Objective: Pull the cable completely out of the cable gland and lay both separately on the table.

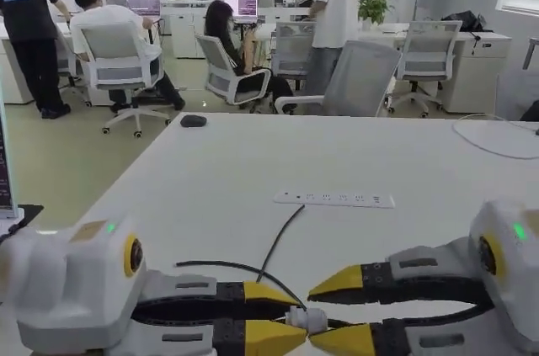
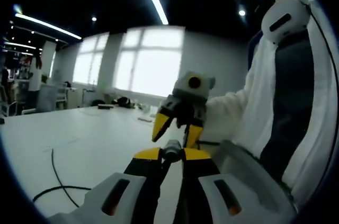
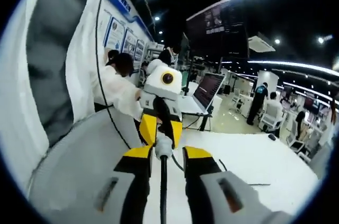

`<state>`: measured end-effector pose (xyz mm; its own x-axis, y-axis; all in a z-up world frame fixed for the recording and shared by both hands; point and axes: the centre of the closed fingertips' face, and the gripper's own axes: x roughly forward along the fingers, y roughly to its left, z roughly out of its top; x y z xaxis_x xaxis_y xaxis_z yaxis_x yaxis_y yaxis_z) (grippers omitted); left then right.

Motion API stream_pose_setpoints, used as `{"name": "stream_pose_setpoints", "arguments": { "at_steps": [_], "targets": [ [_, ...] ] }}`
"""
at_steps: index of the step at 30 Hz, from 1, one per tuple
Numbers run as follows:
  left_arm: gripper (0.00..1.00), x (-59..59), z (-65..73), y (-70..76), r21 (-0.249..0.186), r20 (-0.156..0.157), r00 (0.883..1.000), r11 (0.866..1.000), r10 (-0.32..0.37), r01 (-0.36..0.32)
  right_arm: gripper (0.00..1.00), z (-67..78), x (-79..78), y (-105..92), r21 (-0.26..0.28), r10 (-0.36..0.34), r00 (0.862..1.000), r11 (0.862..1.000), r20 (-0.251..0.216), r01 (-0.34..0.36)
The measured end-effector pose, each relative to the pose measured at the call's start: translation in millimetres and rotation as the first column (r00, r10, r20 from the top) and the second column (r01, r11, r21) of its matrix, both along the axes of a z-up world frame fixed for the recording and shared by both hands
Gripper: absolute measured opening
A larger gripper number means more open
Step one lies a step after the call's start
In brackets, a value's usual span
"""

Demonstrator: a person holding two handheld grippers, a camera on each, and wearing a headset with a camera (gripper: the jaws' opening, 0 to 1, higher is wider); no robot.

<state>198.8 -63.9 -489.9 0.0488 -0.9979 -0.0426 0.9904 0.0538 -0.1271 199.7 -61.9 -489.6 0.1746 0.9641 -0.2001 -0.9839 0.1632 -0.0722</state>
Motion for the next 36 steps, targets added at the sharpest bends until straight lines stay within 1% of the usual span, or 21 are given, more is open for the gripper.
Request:
{"name": "stream_pose_setpoints", "arguments": {
  "at_steps": [1,3,5,6,8,10,12,16,18,19,20,24,25,26,28,29,30,31,33,35,36],
  "targets": [
    [0.15,-0.9,0.7,-0.5,0.001,0.006,1.0,1.0,-0.001,0.001,0.26,3.5,1.1,-0.6,0.047,-0.001,0.997,0.999,-0.083,0.005],
    [0.15,-0.4,3.5,0.1,-0.006,0.03,1.0,1.0,0.003,-0.002,0.24,5.4,3.2,-2.8,0.087,-0.004,0.991,0.996,-0.13,0.015],
    [0.15,0.9,5.1,0.7,-0.008,0.056,0.998,1.0,0.006,-0.006,0.21,2.3,2.6,-3.9,0.085,-0.006,0.98,0.996,-0.197,0.023],
    [0.15,2.0,5.5,1.1,-0.009,0.064,0.998,1.0,0.009,-0.008,0.22,2.8,2.1,-3.8,0.101,-0.001,0.972,0.995,-0.237,0.026],
    [0.15,2.5,6.9,1.6,-0.014,0.08,0.997,1.0,0.009,-0.008,0.27,6.4,2.3,-2.7,0.14,0.009,0.96,0.99,-0.279,0.032],
    [0.15,2.6,7.3,1.3,-0.013,0.088,0.996,1.0,0.01,-0.009,0.27,7.0,0.6,-3.0,0.162,0.03,0.941,0.987,-0.337,0.027],
    [0.15,2.1,7.7,-0.2,-0.01,0.101,0.995,1.0,0.008,-0.008,0.26,5.9,1.9,-3.9,0.165,0.033,0.938,0.986,-0.344,0.025],
    [0.15,1.0,9.6,-1.3,-0.011,0.118,0.993,1.0,0.004,-0.003,0.25,0.3,-0.9,-2.9,0.16,0.046,0.92,0.987,-0.388,0.018],
    [0.15,0.1,9.3,-2.1,-0.007,0.121,0.993,1.0,0.001,0.0,0.2,1.3,-1.2,-3.1,0.177,0.054,0.909,0.984,-0.413,0.022],
    [0.15,-0.3,9.0,-2.4,-0.005,0.122,0.993,1.0,-0.001,0.002,0.15,2.8,-1.8,-3.1,0.186,0.058,0.906,0.982,-0.419,0.023],
    [0.15,0.6,8.0,-2.0,-0.001,0.125,0.992,1.0,0.002,-0.002,0.13,4.0,-4.3,-2.7,0.192,0.073,0.903,0.981,-0.424,0.01],
    [0.15,-1.6,6.6,-2.3,0.006,0.126,0.992,1.0,-0.011,0.01,0.12,3.4,-6.2,-2.9,0.181,0.071,0.896,0.983,-0.439,0.011],
    [0.15,-1.9,6.8,-2.8,0.006,0.126,0.992,1.0,-0.011,0.011,0.12,4.2,-7.0,-3.2,0.176,0.07,0.899,0.984,-0.431,0.008],
    [0.15,-1.2,7.0,-2.7,0.006,0.127,0.992,1.0,-0.01,0.009,0.12,4.7,-6.5,-3.5,0.169,0.065,0.912,0.986,-0.405,0.005],
    [0.15,-0.4,7.5,-2.6,0.004,0.112,0.994,1.0,-0.011,0.011,0.11,5.8,-7.4,-3.4,0.155,0.064,0.921,0.988,-0.385,-0.003],
    [0.15,0.2,8.0,-2.5,0.001,0.104,0.995,1.0,-0.011,0.011,0.11,7.0,-6.1,-2.9,0.152,0.062,0.934,0.988,-0.353,-0.008],
    [0.15,0.4,8.3,-2.3,0.001,0.104,0.995,1.0,-0.011,0.011,0.11,7.2,-8.9,-3.2,0.144,0.062,0.932,0.99,-0.356,-0.011],
    [0.15,0.4,9.2,-2.0,-0.004,0.099,0.995,1.0,-0.011,0.012,0.1,7.9,-8.4,-2.8,0.142,0.061,0.936,0.99,-0.345,-0.012],
    [0.15,0.0,9.8,-2.4,-0.007,0.077,0.997,1.0,-0.012,0.013,0.1,7.7,-9.2,-2.4,0.118,0.06,0.955,0.993,-0.291,-0.026],
    [0.15,-0.1,8.4,-1.5,-0.003,0.057,0.998,1.0,-0.014,0.014,0.1,5.7,-10.2,-1.6,0.083,0.059,0.969,0.996,-0.24,-0.04],
    [0.15,0.2,7.8,-0.6,-0.003,0.041,0.999,1.0,-0.015,0.015,0.1,5.5,-11.1,-0.8,0.068,0.061,0.977,0.997,-0.203,-0.049]
  ]
}}
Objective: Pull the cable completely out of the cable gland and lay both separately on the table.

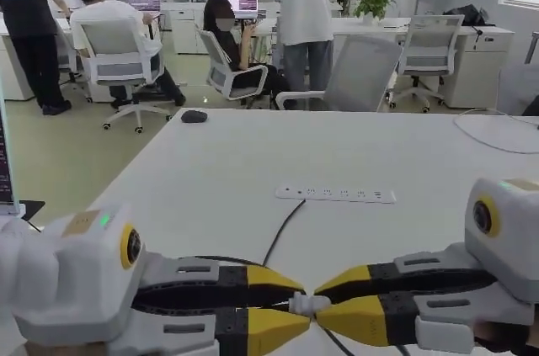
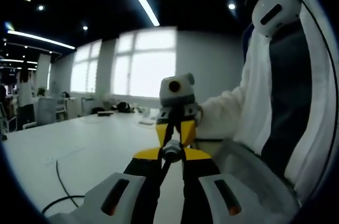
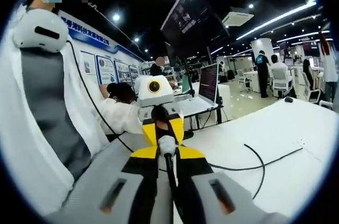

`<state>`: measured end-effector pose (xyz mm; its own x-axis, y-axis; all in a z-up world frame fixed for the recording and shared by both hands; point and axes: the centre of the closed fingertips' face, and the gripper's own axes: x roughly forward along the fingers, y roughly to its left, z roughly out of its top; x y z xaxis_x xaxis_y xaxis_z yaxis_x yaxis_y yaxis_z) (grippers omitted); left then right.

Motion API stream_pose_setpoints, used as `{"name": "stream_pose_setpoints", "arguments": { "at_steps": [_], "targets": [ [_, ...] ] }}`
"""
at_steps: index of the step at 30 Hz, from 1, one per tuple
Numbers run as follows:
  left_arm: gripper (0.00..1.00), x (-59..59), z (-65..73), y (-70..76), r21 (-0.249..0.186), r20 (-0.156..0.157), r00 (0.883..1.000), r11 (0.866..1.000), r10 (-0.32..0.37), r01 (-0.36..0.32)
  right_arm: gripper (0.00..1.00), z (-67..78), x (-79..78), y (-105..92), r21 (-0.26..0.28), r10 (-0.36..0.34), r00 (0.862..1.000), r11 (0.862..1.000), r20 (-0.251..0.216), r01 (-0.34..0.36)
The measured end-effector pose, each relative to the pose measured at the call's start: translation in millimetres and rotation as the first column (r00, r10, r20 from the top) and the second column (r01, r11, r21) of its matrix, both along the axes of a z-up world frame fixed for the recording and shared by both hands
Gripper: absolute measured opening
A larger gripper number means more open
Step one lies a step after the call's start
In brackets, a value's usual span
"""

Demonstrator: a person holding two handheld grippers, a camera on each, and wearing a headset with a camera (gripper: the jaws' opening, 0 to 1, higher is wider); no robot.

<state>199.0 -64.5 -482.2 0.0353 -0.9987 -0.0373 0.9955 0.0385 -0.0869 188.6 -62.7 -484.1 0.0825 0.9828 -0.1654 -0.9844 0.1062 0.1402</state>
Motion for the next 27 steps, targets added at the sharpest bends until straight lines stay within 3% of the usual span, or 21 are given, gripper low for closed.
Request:
{"name": "stream_pose_setpoints", "arguments": {
  "at_steps": [3,5,7,8,9,10,11,16,20,21,22,23,26,27],
  "targets": [
    [0.15,0.5,0.0,1.5,-0.008,-0.026,1.0,1.0,0.005,-0.005,0.1,0.4,-1.1,1.7,-0.008,0.008,0.998,1.0,0.069,-0.007],
    [0.15,1.5,-1.2,2.0,-0.007,-0.071,0.997,1.0,0.01,-0.01,0.1,-0.8,-0.5,2.4,-0.023,0.012,0.993,1.0,0.121,-0.009],
    [0.15,1.4,-4.6,2.5,0.004,-0.174,0.985,1.0,0.009,-0.008,0.1,-4.0,-1.7,4.0,-0.056,0.026,0.98,0.998,0.195,-0.015],
    [0.15,1.0,-5.9,3.0,0.008,-0.231,0.973,1.0,0.005,-0.003,0.1,-4.8,-3.7,5.3,-0.072,0.04,0.97,0.997,0.238,-0.024],
    [0.15,2.1,-6.6,3.6,0.008,-0.261,0.965,1.0,0.005,-0.003,0.1,-5.0,-3.1,5.7,-0.074,0.039,0.968,0.997,0.248,-0.021],
    [0.15,3.8,-5.8,3.7,0.004,-0.222,0.975,1.0,0.006,-0.005,0.1,-4.6,-3.0,6.2,-0.075,0.039,0.96,0.997,0.276,-0.018],
    [0.15,1.6,-5.1,3.4,0.001,-0.211,0.977,1.0,0.004,-0.004,0.1,-4.7,-4.0,5.9,-0.066,0.037,0.965,0.998,0.258,-0.02],
    [0.15,0.4,-5.5,2.1,0.002,-0.213,0.977,1.0,0.003,-0.003,0.11,-5.8,-1.4,3.0,-0.055,0.031,0.965,0.998,0.26,-0.018],
    [0.15,2.2,-5.1,1.1,-0.003,-0.193,0.981,1.0,0.011,-0.012,0.12,-6.8,3.6,1.0,-0.037,0.001,0.982,0.999,0.19,0.006],
    [0.15,3.0,-5.0,1.0,-0.003,-0.187,0.982,1.0,0.015,-0.016,0.12,-6.9,5.1,-0.3,-0.037,-0.003,0.98,0.999,0.197,0.01],
    [0.15,4.3,-5.2,1.7,0.0,-0.177,0.984,1.0,0.019,-0.019,0.14,-3.6,10.0,-2.4,-0.023,-0.024,0.965,0.999,0.259,0.031],
    [0.15,4.8,-5.3,2.0,0.002,-0.169,0.985,1.0,0.023,-0.023,0.18,-2.7,12.2,-4.2,-0.023,-0.033,0.957,0.999,0.288,0.042],
    [0.15,4.9,-3.7,3.7,-0.006,-0.148,0.989,1.0,0.029,-0.03,0.23,-11.2,11.9,-10.5,-0.06,-0.034,0.981,0.997,0.191,0.046],
    [0.15,4.9,-2.7,4.1,-0.01,-0.139,0.99,0.999,0.032,-0.033,0.23,-13.1,13.5,-11.5,-0.069,-0.029,0.98,0.997,0.195,0.044]
  ]
}}
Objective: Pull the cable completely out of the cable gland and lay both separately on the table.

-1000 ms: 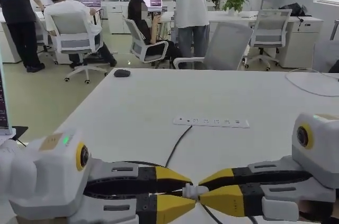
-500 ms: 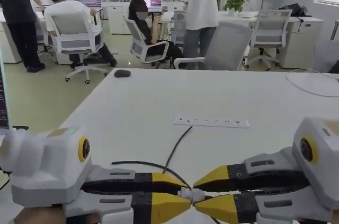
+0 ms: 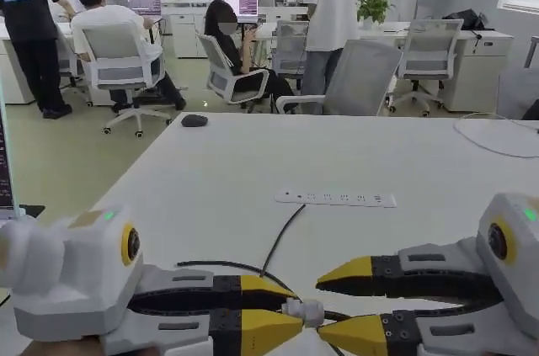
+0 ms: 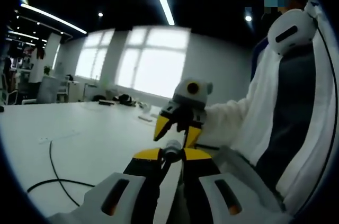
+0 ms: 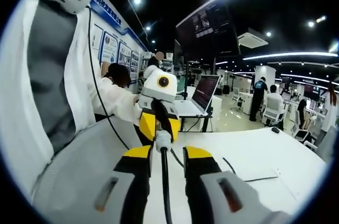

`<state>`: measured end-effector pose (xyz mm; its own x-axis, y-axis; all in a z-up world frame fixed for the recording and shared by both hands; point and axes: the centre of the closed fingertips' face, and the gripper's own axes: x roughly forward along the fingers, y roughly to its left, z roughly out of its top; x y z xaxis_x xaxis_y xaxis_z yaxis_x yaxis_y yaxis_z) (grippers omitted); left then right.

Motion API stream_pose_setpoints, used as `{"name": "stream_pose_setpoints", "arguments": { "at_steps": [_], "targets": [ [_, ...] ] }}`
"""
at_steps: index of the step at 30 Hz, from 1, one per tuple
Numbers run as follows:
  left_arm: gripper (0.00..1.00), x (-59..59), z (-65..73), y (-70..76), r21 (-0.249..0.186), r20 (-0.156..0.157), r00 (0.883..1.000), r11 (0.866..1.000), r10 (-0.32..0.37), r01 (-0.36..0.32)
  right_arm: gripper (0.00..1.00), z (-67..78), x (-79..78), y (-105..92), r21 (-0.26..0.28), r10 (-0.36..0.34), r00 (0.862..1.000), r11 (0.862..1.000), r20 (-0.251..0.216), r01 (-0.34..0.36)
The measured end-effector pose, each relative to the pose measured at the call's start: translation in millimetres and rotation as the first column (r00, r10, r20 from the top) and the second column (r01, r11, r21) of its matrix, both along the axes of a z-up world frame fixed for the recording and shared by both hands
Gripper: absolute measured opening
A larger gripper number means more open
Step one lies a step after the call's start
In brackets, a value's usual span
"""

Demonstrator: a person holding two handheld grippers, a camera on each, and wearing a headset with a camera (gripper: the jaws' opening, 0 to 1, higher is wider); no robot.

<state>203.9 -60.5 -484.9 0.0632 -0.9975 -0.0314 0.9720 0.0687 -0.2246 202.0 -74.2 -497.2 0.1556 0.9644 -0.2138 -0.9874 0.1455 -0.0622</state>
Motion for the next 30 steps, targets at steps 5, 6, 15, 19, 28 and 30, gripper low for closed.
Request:
{"name": "stream_pose_setpoints", "arguments": {
  "at_steps": [5,6,15,19,28,30],
  "targets": [
    [0.15,1.0,2.1,-1.2,-0.007,0.031,0.999,1.0,0.009,-0.009,0.11,-0.9,0.6,-1.4,0.009,0.0,1.0,1.0,0.026,-0.001],
    [0.16,1.9,3.0,-1.5,-0.012,0.035,0.999,1.0,0.014,-0.014,0.07,-0.2,-0.2,-0.6,0.012,0.005,1.0,1.0,0.028,-0.005],
    [0.17,1.1,10.3,-4.2,-0.066,0.101,0.995,0.998,0.023,-0.017,0.02,11.0,-2.4,-0.5,0.066,0.026,0.999,0.997,0.018,-0.027],
    [0.31,1.6,10.1,-7.0,-0.078,0.102,0.995,0.997,0.023,-0.015,0.02,22.2,-3.1,-1.2,0.118,0.028,1.0,0.993,0.007,-0.029],
    [0.34,5.2,13.2,-18.5,-0.088,0.138,0.99,0.996,0.029,-0.017,0.02,29.6,-5.3,-1.5,0.155,0.034,0.999,0.987,-0.009,-0.032],
    [0.26,4.9,15.4,-19.0,-0.103,0.125,0.992,0.995,0.02,-0.007,0.02,27.5,-6.2,-1.3,0.148,0.036,0.999,0.988,-0.01,-0.034]
  ]
}}
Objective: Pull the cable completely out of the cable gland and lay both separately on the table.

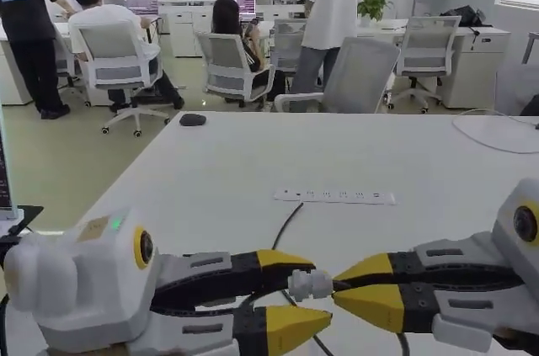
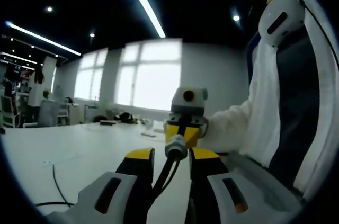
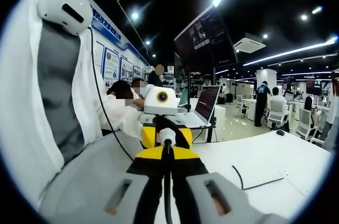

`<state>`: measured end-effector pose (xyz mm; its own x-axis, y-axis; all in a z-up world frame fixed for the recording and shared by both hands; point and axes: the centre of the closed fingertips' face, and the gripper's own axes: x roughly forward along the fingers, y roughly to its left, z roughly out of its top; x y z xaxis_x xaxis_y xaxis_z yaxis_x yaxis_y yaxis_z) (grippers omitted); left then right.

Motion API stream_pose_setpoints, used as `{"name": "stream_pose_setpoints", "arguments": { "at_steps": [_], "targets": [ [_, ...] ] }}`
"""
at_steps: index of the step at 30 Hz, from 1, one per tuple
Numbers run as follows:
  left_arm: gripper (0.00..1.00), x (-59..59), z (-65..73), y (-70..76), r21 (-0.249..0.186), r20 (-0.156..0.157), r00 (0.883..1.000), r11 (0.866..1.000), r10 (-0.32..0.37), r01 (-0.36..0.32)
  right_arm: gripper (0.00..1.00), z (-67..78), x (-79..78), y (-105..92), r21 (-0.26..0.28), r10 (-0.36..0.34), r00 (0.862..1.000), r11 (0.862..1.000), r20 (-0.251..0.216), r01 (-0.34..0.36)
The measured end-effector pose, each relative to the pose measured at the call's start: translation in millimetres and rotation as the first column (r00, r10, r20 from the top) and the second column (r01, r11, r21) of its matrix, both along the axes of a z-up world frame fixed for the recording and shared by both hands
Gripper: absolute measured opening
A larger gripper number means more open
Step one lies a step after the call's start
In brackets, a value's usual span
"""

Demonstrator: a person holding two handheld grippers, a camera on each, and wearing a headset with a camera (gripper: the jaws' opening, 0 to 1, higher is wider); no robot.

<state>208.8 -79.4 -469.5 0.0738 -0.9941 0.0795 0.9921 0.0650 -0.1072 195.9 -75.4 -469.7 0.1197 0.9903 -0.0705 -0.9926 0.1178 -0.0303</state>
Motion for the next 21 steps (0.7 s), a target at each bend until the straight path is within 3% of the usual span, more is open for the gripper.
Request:
{"name": "stream_pose_setpoints", "arguments": {
  "at_steps": [3,8,11,12,13,16,18,20,21],
  "targets": [
    [0.17,-6.6,3.9,-2.2,-0.02,-0.003,0.999,0.999,-0.046,0.046,0.02,-2.9,-1.3,0.4,-0.01,0.001,1.0,1.0,-0.002,-0.001],
    [0.17,-5.0,2.2,-3.3,-0.01,-0.015,0.999,0.999,-0.042,0.042,0.02,-3.3,-2.4,-1.2,-0.007,0.001,1.0,1.0,-0.009,-0.002],
    [0.17,-4.6,-0.4,-3.1,0.002,-0.043,0.998,0.999,-0.04,0.04,0.02,-5.6,-2.0,-0.7,-0.017,-0.002,1.0,1.0,-0.012,0.002],
    [0.17,-4.3,-0.9,-3.3,0.006,-0.055,0.998,0.999,-0.038,0.038,0.02,-7.8,-3.9,-1.2,-0.031,0.018,1.0,0.999,0.017,-0.018],
    [0.16,-5.7,-1.7,-4.0,0.01,-0.07,0.997,0.999,-0.042,0.043,0.02,-8.3,-3.1,-1.2,-0.031,0.012,1.0,0.999,0.019,-0.011],
    [0.16,-3.5,-6.8,-3.6,0.032,-0.072,0.997,0.999,-0.025,0.027,0.03,-15.3,-1.4,-0.6,-0.071,0.014,0.999,0.997,0.034,-0.011],
    [0.16,-2.7,-8.9,-2.4,0.035,-0.089,0.996,0.999,-0.02,0.024,0.03,-17.5,-0.5,0.2,-0.083,0.014,0.999,0.996,0.041,-0.011],
    [0.16,-2.4,-10.6,-1.9,0.04,-0.095,0.995,0.999,-0.017,0.021,0.03,-21.3,-0.2,1.1,-0.114,0.02,0.998,0.993,0.066,-0.012],
    [0.16,-2.6,-12.8,-1.7,0.05,-0.098,0.995,0.999,-0.014,0.019,0.03,-27.0,0.8,0.5,-0.159,0.026,0.995,0.987,0.096,-0.01]
  ]
}}
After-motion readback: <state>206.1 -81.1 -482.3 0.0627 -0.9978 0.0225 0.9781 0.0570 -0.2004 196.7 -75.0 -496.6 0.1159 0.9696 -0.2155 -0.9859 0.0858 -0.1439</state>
